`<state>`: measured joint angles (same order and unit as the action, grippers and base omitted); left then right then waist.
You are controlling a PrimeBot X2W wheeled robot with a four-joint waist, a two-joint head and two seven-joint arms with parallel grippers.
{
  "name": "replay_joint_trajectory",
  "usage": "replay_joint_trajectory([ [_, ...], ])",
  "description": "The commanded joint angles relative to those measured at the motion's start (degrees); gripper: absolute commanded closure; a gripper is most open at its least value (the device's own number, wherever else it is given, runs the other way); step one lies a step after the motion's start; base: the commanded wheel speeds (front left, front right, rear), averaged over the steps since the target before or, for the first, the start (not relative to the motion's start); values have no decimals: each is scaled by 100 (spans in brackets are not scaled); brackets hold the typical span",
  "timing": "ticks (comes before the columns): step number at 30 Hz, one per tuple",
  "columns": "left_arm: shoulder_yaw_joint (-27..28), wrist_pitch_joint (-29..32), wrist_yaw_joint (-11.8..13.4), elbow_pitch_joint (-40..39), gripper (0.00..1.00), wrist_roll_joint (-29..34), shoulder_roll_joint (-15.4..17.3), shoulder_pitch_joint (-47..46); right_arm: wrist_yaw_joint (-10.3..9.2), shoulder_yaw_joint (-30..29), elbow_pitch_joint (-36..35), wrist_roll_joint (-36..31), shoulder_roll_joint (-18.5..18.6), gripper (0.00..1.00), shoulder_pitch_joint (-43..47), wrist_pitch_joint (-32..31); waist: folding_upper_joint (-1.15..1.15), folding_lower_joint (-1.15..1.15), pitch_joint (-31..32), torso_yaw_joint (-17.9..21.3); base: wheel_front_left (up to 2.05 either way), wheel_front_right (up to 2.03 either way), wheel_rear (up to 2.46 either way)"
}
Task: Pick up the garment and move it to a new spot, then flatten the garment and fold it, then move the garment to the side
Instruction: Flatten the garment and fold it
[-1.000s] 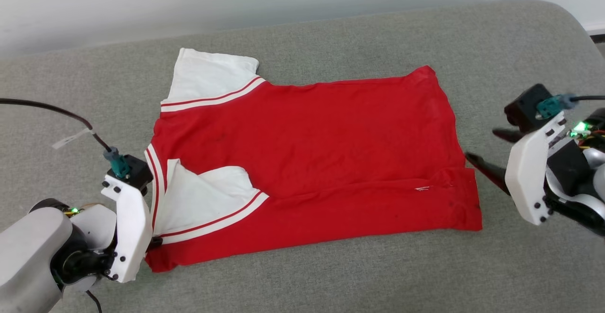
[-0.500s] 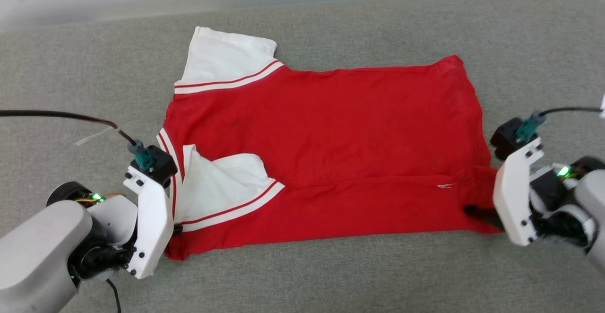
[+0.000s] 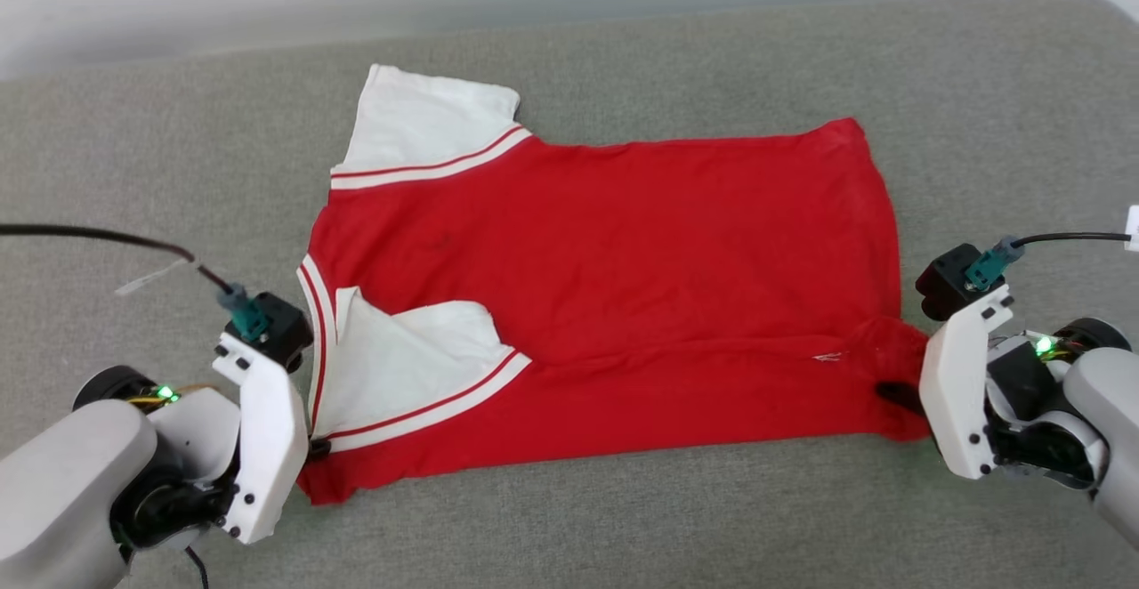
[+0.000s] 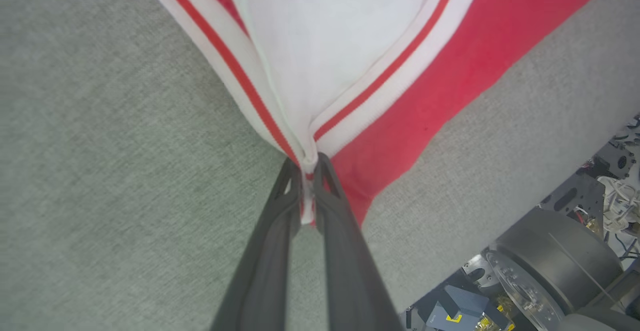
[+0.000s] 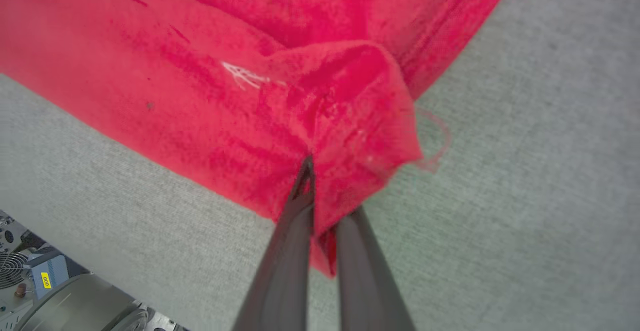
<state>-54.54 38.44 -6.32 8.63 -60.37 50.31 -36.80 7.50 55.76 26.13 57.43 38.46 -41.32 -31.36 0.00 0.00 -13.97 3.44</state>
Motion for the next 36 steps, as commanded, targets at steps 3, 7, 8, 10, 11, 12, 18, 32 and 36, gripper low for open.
replay_joint_trajectory([
  [3, 41, -75, 38, -131, 100, -111, 159, 236, -3, 99, -288, 102, 318, 100, -15, 120, 0, 0, 262, 103, 0, 0, 0],
  [7, 14, -78, 83, -402, 100, -215, 385, 473, -4, 212, -773, 210, 725, 100, 157, 271, 0, 0, 448, 120, 0, 0, 0],
  [8, 1, -86, 89, -490, 100, -243, 443, 550, -4, 232, -882, 227, 831, 100, 215, 291, 0, 0, 486, 123, 0, 0, 0],
  [10, -4, -133, 144, -656, 100, -319, 549, 705, -4, 274, -1114, 268, 1013, 100, 331, 326, 0, 0, 524, 136, 0, 0, 0],
  [11, -22, -154, 162, -735, 100, -330, 598, 785, -4, 279, -1217, 315, 1083, 100, 405, 356, 0, 0, 535, 142, 0, 0, 0],
  [12, -51, -176, 194, -800, 100, -340, 645, 876, -4, 286, -1287, 348, 1150, 100, 488, 353, 0, 0, 542, 149, 0, 0, 0],
  [18, -156, -318, 348, -878, 100, -368, 652, 1220, -6, 360, -1199, 380, 1186, 100, 875, 331, 0, 0, 465, 186, 0, 0, 0],
  [32, 133, -721, 403, -726, 0, -74, 693, 813, -3, -100, -1079, 85, 841, 0, 813, 1528, 0, 0, 471, 208, 0, 0, 0],
  [36, 414, -890, 483, -827, 0, 24, 835, 490, -3, -471, -1278, -319, 737, 0, 680, 2307, 0, 0, 427, 305, 0, 0, 0],
])
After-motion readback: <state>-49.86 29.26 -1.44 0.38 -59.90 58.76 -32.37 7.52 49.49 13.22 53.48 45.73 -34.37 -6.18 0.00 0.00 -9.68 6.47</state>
